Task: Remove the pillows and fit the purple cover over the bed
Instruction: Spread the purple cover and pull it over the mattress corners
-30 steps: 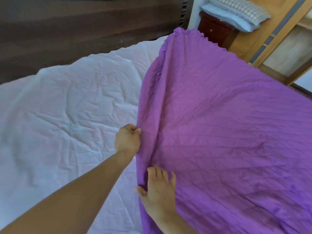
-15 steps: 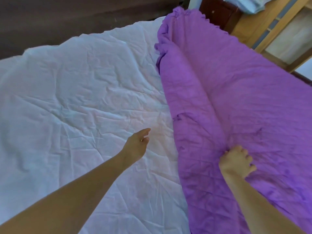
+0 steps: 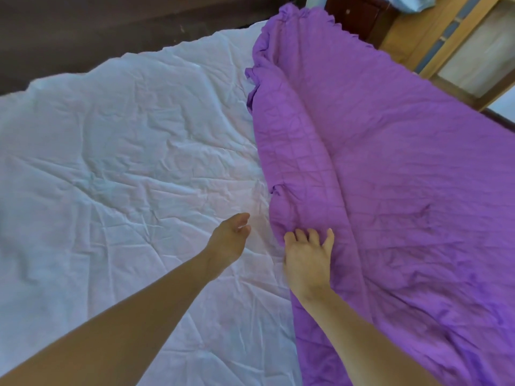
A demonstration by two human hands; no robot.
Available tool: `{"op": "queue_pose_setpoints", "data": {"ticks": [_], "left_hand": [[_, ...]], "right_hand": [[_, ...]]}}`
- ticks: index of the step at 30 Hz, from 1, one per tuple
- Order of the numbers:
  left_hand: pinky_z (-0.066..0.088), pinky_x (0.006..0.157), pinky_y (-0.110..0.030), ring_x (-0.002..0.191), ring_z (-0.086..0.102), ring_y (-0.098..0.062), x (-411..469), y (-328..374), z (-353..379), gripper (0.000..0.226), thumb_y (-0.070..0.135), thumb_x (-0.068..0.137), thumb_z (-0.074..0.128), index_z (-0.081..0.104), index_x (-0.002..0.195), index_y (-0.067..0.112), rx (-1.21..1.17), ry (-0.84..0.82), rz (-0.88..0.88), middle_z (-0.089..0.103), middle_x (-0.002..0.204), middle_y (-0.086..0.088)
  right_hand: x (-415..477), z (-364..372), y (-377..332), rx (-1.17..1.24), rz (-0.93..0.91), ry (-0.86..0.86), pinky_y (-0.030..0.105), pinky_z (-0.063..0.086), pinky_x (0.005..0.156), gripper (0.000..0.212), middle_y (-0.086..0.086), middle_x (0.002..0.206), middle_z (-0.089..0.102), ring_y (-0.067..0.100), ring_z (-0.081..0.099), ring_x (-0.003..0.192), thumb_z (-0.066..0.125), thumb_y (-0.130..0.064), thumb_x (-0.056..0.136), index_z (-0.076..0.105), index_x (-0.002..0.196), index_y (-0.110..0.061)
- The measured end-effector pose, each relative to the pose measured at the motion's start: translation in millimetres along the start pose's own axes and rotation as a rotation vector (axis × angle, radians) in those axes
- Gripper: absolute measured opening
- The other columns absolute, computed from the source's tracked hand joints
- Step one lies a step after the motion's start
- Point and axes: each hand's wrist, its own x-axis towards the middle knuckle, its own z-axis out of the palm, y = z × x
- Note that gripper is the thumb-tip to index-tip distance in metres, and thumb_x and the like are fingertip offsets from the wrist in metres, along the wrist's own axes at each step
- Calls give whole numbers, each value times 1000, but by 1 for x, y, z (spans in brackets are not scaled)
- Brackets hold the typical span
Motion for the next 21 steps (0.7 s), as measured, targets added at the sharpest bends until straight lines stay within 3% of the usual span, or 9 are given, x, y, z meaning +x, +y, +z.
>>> {"op": "queue_pose_setpoints", "data": {"ticks": [3, 7, 10, 14, 17, 21], "left_hand": [[40, 99, -28, 113, 53, -17, 5, 4, 0, 35, 16, 96, 44, 52, 130, 14, -158, 62, -66, 55, 129, -4], [47, 76, -31, 89, 58, -24, 5, 25, 4, 21, 23, 98, 40, 59, 94, 15, -504, -22, -305, 59, 104, -8], [51, 78, -35, 83, 62, -24, 8, 39, 11, 32, 32, 97, 43, 62, 98, 6, -626, -144, -384, 67, 96, -10], [48, 63, -28, 67, 54, -21, 16, 53, 15, 18, 19, 90, 59, 58, 74, 11, -543, -38, -332, 60, 79, -12], [37, 56, -30, 54, 41, -19, 21, 50, 14, 38, 18, 87, 62, 42, 55, 14, -417, 173, -233, 48, 59, -7], [35, 53, -27, 55, 43, -18, 12, 34, -4, 35, 24, 89, 58, 42, 60, 14, -248, 339, -175, 46, 57, 1]], "right_hand": [[-12, -18, -9, 240, -62, 182, 56, 26, 98, 15, -3, 86, 66, 25, 62, 90, 70, -15, 65, 60, 75, -19], [-17, -38, -12, 464, -41, 311, 48, 24, 99, 4, -6, 94, 68, 20, 63, 94, 59, -20, 70, 54, 71, -20], [-17, -41, -13, 446, -57, 295, 49, 25, 100, 10, -8, 94, 68, 20, 62, 96, 49, -26, 77, 56, 71, -21], [-17, -38, -18, 380, -97, 282, 50, 25, 101, 4, -8, 92, 67, 19, 61, 94, 62, -21, 73, 60, 75, -22], [-16, -37, -22, 334, -97, 264, 51, 26, 99, 21, -7, 93, 66, 21, 61, 94, 77, -17, 67, 58, 76, -20], [-19, -38, -33, 323, -137, 211, 50, 27, 98, 18, -6, 95, 65, 21, 58, 94, 71, -25, 71, 56, 79, -20]]}}
